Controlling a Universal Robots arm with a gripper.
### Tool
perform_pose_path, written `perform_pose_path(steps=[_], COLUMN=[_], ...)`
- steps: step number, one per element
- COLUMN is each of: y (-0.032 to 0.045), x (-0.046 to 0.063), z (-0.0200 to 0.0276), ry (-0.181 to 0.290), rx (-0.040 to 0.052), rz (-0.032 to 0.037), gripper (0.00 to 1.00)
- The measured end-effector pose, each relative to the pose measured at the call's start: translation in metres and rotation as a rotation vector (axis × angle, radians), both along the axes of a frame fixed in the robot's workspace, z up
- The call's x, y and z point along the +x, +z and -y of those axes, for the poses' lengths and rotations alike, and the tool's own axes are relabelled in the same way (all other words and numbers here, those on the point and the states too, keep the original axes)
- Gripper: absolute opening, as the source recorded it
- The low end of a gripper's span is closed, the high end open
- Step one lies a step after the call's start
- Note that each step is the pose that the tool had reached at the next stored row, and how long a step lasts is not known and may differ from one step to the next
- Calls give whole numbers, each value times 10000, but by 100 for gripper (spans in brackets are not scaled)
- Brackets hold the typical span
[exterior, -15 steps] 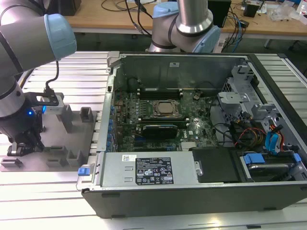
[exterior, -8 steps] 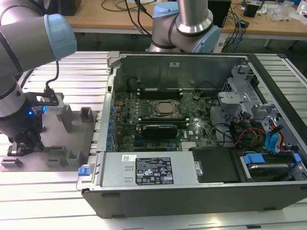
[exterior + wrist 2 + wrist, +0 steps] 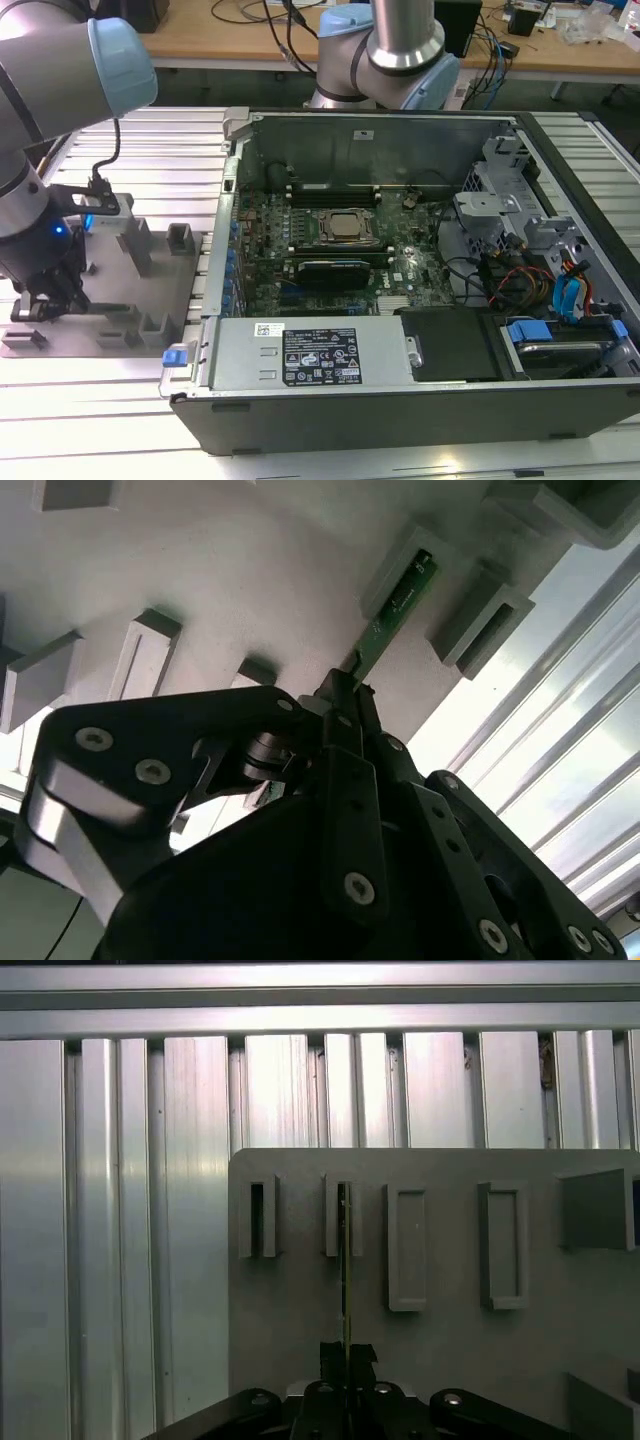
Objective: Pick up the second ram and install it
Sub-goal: 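Pick up the second ram and move it above second insertion slot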
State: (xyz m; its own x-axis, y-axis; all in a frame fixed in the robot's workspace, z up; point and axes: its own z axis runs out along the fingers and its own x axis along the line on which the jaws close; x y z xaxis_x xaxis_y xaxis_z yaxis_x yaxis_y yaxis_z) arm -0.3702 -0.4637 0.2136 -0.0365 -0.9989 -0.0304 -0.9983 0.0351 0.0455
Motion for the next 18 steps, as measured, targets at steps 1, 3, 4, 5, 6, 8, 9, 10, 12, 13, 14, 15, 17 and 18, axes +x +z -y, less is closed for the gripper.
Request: perform_pose_path(steps=[1, 3, 4, 5, 6, 8, 9, 10, 12, 13, 14, 15, 17, 18], y=[16, 38, 49, 72, 90, 134, 152, 178, 225, 244, 263, 281, 344, 364], x=[0, 0, 0, 0, 0, 0, 0, 0, 0, 0, 0, 0, 0, 0], z=[0, 0, 0, 0, 0, -1, -1, -1, -2, -2, -2, -2, -3, -4], ry=[0, 0, 0, 0, 0, 1, 1, 0, 0, 0, 1, 0, 1, 1], rx=[0, 0, 0, 0, 1, 0, 0, 1, 0, 0, 0, 0, 0, 0], rz=[0, 0, -1, -1, 0, 0, -1, 0, -1, -1, 0, -1, -1, -1], gripper=[11, 11, 11, 11, 11, 11, 11, 11, 11, 11, 11, 11, 11, 11])
